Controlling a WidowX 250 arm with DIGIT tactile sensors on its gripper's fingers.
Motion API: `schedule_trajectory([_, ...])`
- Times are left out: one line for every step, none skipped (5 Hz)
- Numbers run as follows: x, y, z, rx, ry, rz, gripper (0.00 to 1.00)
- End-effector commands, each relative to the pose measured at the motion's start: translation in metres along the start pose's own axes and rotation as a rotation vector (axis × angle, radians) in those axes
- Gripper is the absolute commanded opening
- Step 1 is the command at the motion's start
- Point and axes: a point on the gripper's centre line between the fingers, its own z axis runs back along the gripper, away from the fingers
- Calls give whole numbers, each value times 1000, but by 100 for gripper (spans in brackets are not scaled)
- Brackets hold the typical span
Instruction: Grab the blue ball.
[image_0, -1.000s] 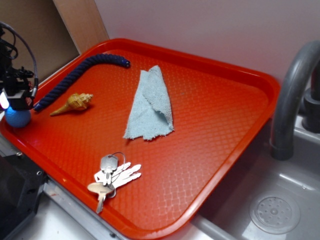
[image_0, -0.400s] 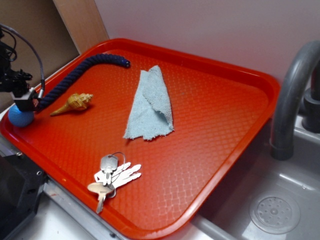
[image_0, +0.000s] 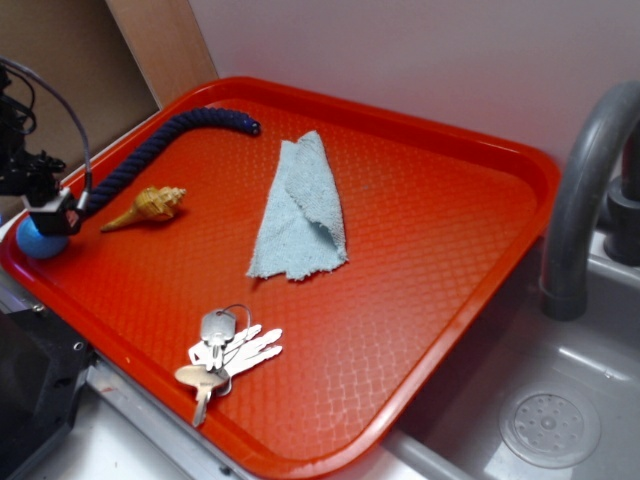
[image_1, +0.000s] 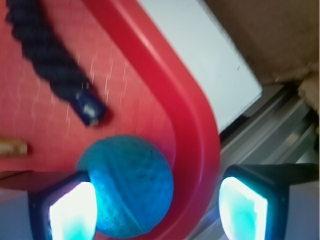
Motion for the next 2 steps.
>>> schedule_trajectory([-16,-5,8,-46,-11,-77,100])
schedule_trajectory([-21,-15,8,-79,22,-108,100])
